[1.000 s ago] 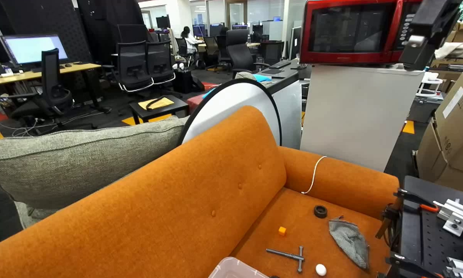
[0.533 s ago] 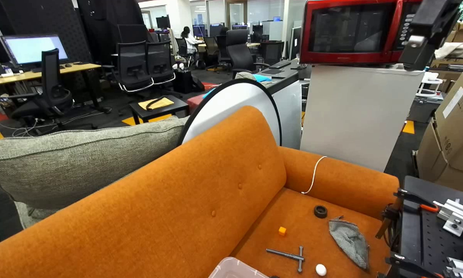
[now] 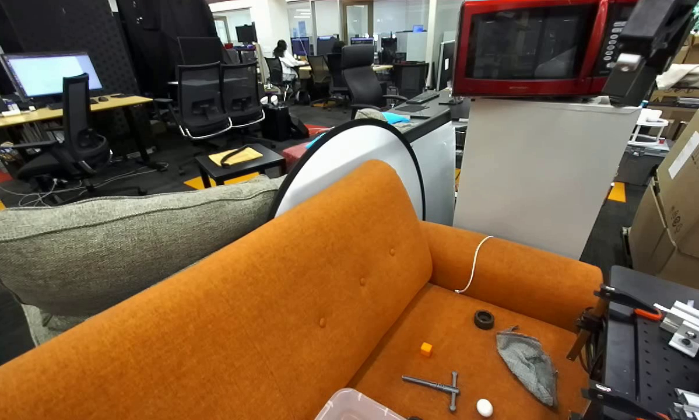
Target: Move the orange block to the left
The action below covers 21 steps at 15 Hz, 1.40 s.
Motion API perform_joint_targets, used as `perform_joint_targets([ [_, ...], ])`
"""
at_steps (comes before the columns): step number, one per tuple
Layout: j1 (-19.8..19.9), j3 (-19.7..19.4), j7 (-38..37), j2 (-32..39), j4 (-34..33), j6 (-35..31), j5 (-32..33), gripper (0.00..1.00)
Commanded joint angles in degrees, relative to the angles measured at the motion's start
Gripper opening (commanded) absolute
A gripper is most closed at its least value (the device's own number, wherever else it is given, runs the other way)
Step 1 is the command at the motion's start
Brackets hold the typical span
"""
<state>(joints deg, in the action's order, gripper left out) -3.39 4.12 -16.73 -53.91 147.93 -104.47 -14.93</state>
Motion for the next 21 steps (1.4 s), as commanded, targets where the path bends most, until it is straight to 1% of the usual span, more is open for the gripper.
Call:
perform_joint_targets([
  [1,1.22,0.77,0.76,0.01,-0.22,0.41,-0.75,1.0],
  [13,1.22,0.77,0.76,0.01,-0.22,0.41,-0.75,1.0],
  [15,1.43,0.61,0.85,1.46,-0.7,1.16,-0.35,1.0],
  [16,2.09,1.1,0.65,2.37,-0.73,1.49,1.0,1.0],
  [18,2.4,1.08,0.94,3.53,-0.09,0.97,1.45,1.0],
  [21,3.34,2.15,0.63,5.04,1.29,-0.25,3.13,1.0],
])
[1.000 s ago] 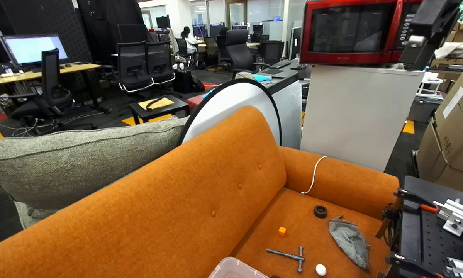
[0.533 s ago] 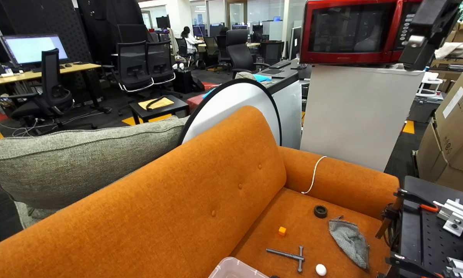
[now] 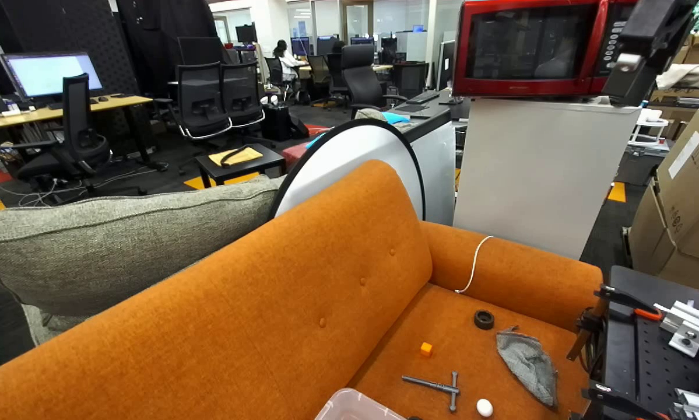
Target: Move the orange block to the left
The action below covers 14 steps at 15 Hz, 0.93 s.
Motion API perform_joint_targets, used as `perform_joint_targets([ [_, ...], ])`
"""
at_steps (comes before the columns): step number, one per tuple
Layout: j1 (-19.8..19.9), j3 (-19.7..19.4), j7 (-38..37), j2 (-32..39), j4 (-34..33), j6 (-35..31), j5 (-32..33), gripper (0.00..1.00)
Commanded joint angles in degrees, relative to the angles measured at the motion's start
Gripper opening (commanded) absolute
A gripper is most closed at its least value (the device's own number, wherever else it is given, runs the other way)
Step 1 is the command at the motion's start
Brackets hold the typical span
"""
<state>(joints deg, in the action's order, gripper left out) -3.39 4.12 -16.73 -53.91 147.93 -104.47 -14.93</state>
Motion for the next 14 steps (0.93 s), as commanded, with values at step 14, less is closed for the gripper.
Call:
perform_joint_targets([
  [14,3.14,2.48,0.31,6.07,8.6,-5.13,2.08,1.0],
])
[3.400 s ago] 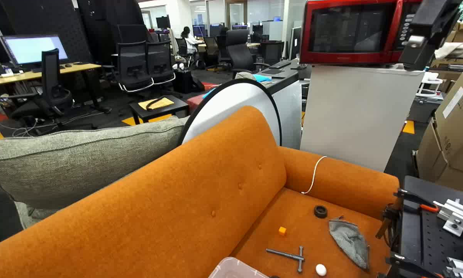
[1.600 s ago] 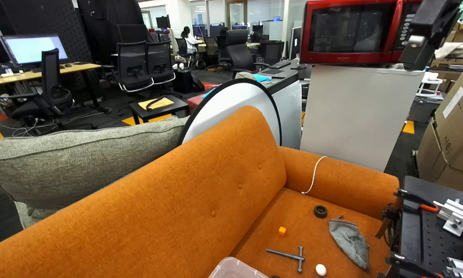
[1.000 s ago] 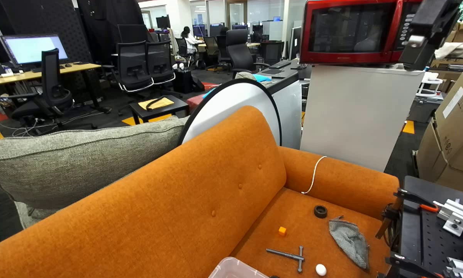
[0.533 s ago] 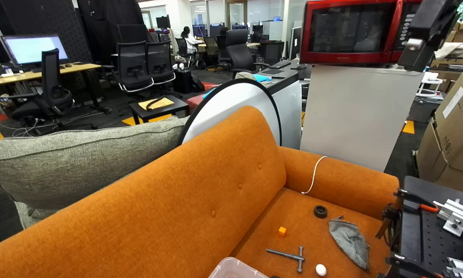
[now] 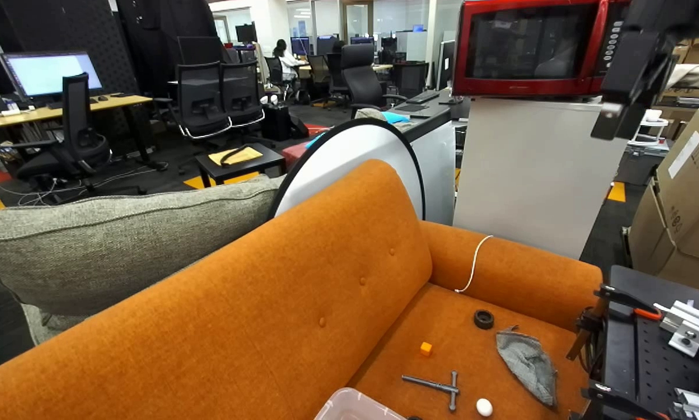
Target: Move the orange block to the left
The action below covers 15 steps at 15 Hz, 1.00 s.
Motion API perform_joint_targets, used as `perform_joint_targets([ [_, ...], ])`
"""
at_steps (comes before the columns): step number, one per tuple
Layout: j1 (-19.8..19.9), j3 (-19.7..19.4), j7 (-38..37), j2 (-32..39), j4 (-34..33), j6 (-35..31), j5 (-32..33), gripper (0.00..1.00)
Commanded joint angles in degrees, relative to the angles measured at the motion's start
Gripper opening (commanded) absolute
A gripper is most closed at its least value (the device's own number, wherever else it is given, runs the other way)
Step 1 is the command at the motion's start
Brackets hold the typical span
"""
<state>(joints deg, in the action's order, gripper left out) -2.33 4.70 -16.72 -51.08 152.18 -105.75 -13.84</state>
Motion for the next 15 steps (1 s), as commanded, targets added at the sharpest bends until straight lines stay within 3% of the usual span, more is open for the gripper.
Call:
perform_joint_targets([
  [1,2.04,2.06,0.22,5.11,6.51,-5.31,1.13,1.0],
  [4,2.13,3.09,-0.68,14.21,9.36,-13.57,2.02,1.0],
  [5,0.95,1.63,-0.06,9.59,9.74,-9.87,1.22,1.0],
  [8,0.88,1.85,-0.19,15.23,8.98,-13.11,1.52,1.0],
  [15,0.9,1.87,-0.2,14.92,8.73,-13.09,1.54,1.0],
])
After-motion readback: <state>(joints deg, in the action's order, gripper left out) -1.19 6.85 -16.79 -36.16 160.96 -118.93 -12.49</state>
